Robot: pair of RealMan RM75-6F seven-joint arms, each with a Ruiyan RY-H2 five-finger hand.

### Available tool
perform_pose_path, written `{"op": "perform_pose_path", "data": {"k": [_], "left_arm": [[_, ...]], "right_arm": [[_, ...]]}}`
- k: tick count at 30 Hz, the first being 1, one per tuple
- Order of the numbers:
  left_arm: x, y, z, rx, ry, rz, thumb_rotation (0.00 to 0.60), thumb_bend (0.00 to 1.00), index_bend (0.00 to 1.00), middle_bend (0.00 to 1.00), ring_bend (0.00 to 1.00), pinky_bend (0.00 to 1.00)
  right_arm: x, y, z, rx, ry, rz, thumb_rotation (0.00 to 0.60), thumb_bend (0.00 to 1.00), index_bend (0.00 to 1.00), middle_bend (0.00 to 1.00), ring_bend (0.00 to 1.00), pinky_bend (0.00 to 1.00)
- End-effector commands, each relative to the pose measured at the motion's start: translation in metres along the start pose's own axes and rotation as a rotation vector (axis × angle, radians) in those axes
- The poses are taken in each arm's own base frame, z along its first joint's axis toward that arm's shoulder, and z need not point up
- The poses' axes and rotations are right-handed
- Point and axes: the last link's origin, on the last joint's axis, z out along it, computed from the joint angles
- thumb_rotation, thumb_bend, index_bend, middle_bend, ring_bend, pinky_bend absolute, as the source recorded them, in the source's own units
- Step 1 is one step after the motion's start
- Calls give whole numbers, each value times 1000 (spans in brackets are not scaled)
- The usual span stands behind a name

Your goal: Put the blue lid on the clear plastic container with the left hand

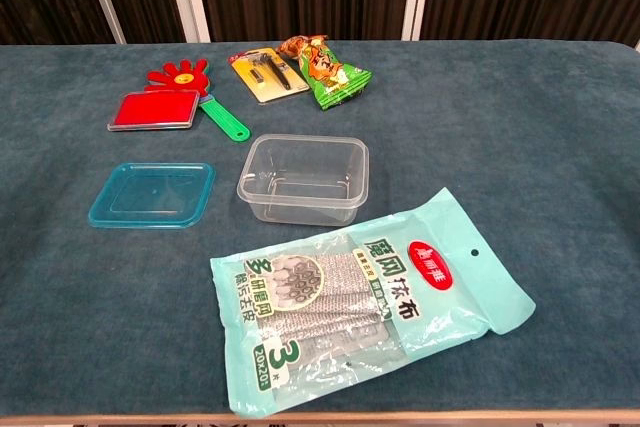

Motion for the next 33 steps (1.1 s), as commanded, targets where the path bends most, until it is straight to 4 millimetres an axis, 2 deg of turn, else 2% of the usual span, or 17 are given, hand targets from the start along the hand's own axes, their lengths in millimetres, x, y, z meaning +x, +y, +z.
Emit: {"op": "perform_pose_path", "data": {"k": [1, 19, 25, 29, 33], "left_arm": [[-1, 2, 0, -6, -4, 1, 600, 101, 43, 35, 0, 0], [-7, 5, 3, -14, -31, 8, 600, 100, 40, 35, 0, 0], [-18, 11, 2, -43, -73, 22, 600, 100, 33, 35, 0, 0], [-19, 17, 8, -60, -59, 18, 600, 99, 27, 35, 0, 0], [-21, 34, 29, -104, -76, 52, 600, 100, 26, 35, 0, 0]], "right_arm": [[1, 0, 0, 0, 3, 1, 600, 352, 0, 0, 0, 0], [3, 1, -4, 1, -2, -14, 600, 352, 0, 0, 0, 0], [3, 1, -4, -5, -2, 0, 600, 352, 0, 0, 0, 0], [1, 2, -4, -11, -14, 18, 600, 352, 0, 0, 0, 0], [-1, 4, -3, -21, -21, 20, 600, 352, 0, 0, 0, 0]]}}
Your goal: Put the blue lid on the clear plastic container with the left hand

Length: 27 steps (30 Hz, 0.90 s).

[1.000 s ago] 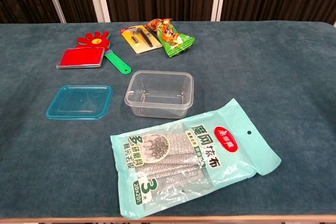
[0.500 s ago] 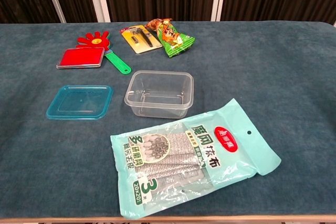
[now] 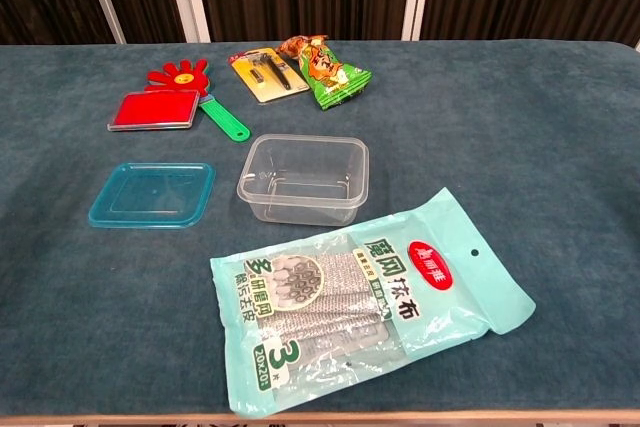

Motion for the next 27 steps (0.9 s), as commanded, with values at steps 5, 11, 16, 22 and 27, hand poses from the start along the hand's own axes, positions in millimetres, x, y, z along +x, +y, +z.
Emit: {"op": "perform_pose_path", "data": {"k": [5, 11, 16, 22, 27], "left_arm": [[2, 42, 59, -93, -57, -1, 600, 99, 25, 35, 0, 0], [-3, 76, 98, -144, -170, 42, 600, 98, 18, 36, 0, 0], [-17, 106, 112, -184, -247, 76, 600, 94, 12, 39, 0, 0], [-34, 126, 123, -201, -298, 115, 600, 61, 10, 39, 0, 0], [-53, 137, 125, -196, -361, 121, 600, 53, 7, 39, 0, 0]], "right_arm": [[-3, 1, 2, -28, -16, 25, 600, 352, 0, 0, 0, 0], [-5, 0, 3, -45, -34, 45, 600, 352, 0, 0, 0, 0], [-5, 1, 3, -62, -46, 66, 600, 351, 0, 0, 0, 0], [-3, 2, 4, -74, -49, 87, 600, 352, 0, 0, 0, 0], [-2, 3, 4, -79, -47, 91, 600, 352, 0, 0, 0, 0]]}}
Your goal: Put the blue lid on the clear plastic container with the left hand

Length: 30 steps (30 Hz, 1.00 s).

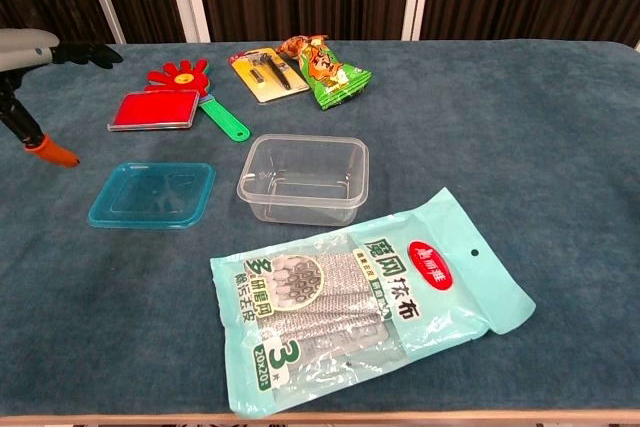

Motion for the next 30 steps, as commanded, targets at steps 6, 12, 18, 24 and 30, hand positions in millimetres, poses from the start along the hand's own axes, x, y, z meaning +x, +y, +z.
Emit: {"op": "perform_pose_path", "data": {"k": [6, 12, 18, 24, 30], "left_arm": [[-29, 16, 17, -1, -95, 34, 600, 53, 7, 40, 0, 0], [-41, 23, 21, -5, -130, 26, 600, 53, 7, 40, 0, 0], [-49, 26, 28, 0, -133, 70, 600, 53, 7, 61, 0, 0], [-54, 31, 34, 1, -133, 94, 600, 53, 7, 84, 0, 0], [-58, 33, 36, 0, -153, 115, 600, 53, 7, 84, 0, 0]], "right_arm": [[1, 2, 0, -11, 5, 2, 600, 352, 0, 0, 0, 0], [0, 2, 0, -16, 1, 6, 600, 352, 0, 0, 0, 0], [0, 2, 0, -15, 0, 7, 600, 352, 0, 0, 0, 0], [1, 2, 0, -14, 0, 8, 600, 352, 0, 0, 0, 0], [1, 3, 0, -17, -2, 7, 600, 352, 0, 0, 0, 0]]}}
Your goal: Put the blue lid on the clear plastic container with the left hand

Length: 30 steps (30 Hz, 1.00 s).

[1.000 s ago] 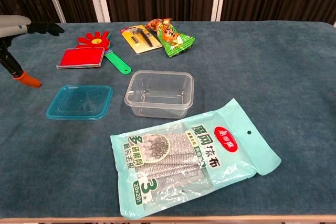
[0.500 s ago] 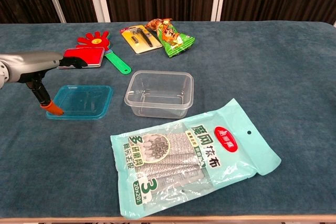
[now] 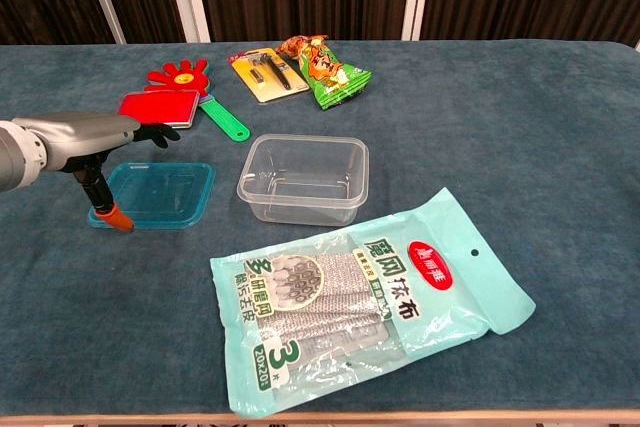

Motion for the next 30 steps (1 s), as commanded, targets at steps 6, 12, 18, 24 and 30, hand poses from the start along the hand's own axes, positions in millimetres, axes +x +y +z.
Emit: {"op": "perform_pose_path", "data": {"k": [6, 12, 18, 24, 30], "left_arm": [[-3, 3, 2, -3, -12, 15, 600, 53, 7, 84, 0, 0], [-3, 4, 6, 4, -4, 30, 600, 53, 7, 84, 0, 0], [-4, 5, 8, 3, -5, 37, 600, 53, 7, 84, 0, 0], [-5, 6, 8, -1, -7, 42, 600, 54, 15, 112, 0, 0], [-8, 5, 9, 7, -8, 53, 600, 58, 24, 159, 0, 0]], "right_arm": [[0, 0, 0, -5, 0, -1, 600, 352, 0, 0, 0, 0], [0, 1, 1, -11, -3, 0, 600, 352, 0, 0, 0, 0], [0, 1, 1, -15, -4, 1, 600, 352, 0, 0, 0, 0], [0, 1, 1, -17, -3, 1, 600, 352, 0, 0, 0, 0], [0, 1, 1, -21, -5, 3, 600, 351, 0, 0, 0, 0]]}}
